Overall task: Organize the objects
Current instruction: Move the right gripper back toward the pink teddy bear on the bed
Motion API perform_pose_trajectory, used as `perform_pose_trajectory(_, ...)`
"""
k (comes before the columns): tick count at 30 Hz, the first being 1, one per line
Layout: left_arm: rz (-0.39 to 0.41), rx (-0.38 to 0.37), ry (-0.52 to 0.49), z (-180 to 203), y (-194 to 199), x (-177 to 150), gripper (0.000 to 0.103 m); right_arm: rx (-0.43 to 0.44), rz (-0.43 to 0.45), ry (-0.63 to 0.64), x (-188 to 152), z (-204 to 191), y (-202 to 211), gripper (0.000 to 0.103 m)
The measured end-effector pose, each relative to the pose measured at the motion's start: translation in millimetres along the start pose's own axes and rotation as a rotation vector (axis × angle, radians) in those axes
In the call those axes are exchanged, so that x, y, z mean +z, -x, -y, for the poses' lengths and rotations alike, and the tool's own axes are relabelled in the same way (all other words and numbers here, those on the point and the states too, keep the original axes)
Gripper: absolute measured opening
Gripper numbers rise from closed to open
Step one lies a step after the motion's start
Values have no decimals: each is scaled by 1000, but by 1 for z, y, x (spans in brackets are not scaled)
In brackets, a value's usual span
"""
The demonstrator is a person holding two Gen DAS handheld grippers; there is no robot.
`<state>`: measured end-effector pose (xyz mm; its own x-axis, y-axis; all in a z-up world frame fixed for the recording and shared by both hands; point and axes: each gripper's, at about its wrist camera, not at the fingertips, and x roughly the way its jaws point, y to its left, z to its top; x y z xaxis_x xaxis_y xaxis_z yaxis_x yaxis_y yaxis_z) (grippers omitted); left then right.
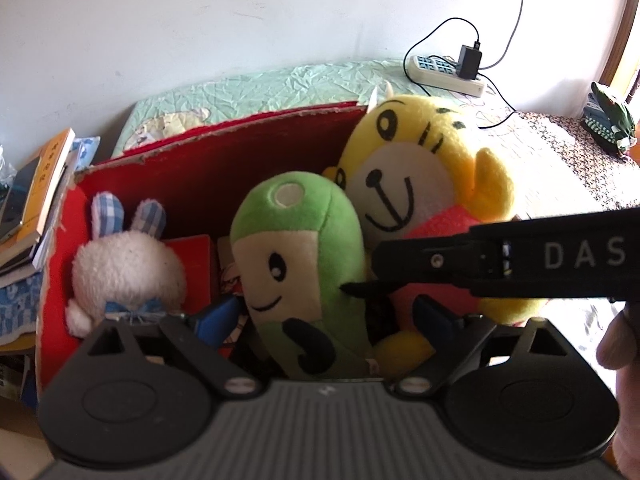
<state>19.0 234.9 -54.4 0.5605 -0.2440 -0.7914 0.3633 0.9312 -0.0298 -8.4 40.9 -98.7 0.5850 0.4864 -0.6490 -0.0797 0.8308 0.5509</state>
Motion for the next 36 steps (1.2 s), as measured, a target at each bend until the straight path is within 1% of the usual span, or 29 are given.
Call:
perform_pose_trajectory(4,15,38,-19,5,2,-1,95,-5,8,3,-2,-1,2,34)
perform_pose_trajectory(10,1,29,11,0,1,0,95,0,21,3,-4,0,4,33)
perform_pose_trajectory(17,-3,58,14,3,1,0,96,-4,29,16,-5,-1,8,33)
perform_pose_trajectory(19,0,79,12,4,0,0,101,-7,33,28,-7,-2,9,33)
perform_pose_trajectory(25,-4,81,25,2,1,0,101,-2,53,55,-11,-2,14,33)
perform_pose_trajectory(31,-1,119,18,8,6,0,101,30,42,52,-9,1,16,33)
perform_pose_trajectory(36,5,168,33,16,10,2,101,72,28,88,-8,5,20,33)
